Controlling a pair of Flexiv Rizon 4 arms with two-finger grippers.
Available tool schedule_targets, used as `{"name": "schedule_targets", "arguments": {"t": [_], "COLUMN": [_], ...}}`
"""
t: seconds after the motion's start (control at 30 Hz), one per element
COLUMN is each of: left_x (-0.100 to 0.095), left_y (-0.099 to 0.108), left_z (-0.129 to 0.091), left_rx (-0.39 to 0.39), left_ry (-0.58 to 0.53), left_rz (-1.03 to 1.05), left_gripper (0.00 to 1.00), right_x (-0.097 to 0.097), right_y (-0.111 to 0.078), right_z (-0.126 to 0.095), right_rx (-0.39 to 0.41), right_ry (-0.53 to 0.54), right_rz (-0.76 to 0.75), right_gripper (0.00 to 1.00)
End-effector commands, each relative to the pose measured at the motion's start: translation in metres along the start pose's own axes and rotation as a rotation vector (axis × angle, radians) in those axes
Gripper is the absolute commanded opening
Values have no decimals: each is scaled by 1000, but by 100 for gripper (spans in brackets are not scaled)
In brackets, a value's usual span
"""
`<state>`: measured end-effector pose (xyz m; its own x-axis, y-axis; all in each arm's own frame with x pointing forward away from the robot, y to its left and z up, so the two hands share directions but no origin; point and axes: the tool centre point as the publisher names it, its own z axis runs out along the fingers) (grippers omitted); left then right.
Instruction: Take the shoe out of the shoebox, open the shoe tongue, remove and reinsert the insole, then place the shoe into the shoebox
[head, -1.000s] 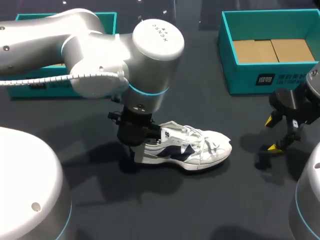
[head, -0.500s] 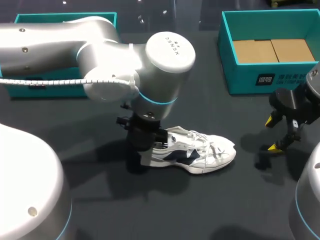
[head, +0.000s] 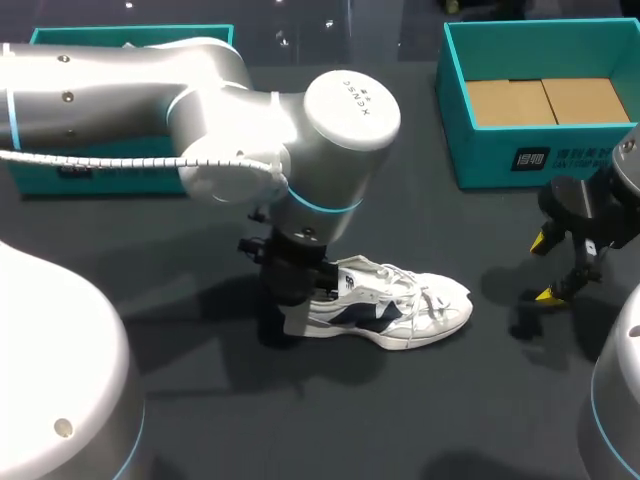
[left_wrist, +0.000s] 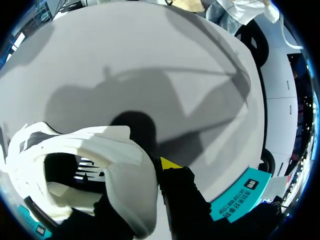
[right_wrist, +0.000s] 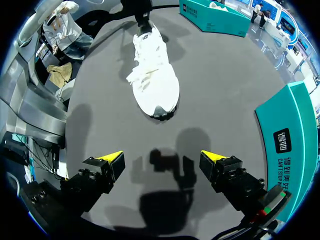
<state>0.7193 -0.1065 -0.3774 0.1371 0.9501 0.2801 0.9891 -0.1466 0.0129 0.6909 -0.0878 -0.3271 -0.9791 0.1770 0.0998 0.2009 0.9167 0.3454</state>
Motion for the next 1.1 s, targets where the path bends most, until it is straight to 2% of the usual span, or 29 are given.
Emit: {"name": "schedule_targets", "arguments": {"t": [0.03,0.27,0.3,0.37,0.6,0.77,0.83,1.0,1.1], "left_x": [-3,-3,-2,-2,2,6,8,16,23], "left_y": [1,1,1,1,3,3,2,-3,-6], "left_z": [0,5,6,7,5,-4,-11,-32,-45], "left_rx": [2,8,10,12,15,17,16,28,63], "left_ry": [7,6,5,2,-26,-75,-101,-188,-253], "left_rz": [2,4,5,6,2,-5,-9,-24,-37], "left_gripper": [0,0,4,26,49,84,100,100,100], "right_x": [1,1,1,1,1,1,1,1,1], "right_y": [0,0,0,0,0,0,0,0,0], "right_z": [0,0,0,0,0,0,0,0,0], "right_rx": [1,1,1,1,1,1,1,1,1], "right_ry": [-3,-3,-3,-3,-3,-3,-3,-3,-3], "right_rz": [0,0,0,0,0,0,0,0,0], "right_gripper": [100,100,100,100,100,100,100,100,100]}}
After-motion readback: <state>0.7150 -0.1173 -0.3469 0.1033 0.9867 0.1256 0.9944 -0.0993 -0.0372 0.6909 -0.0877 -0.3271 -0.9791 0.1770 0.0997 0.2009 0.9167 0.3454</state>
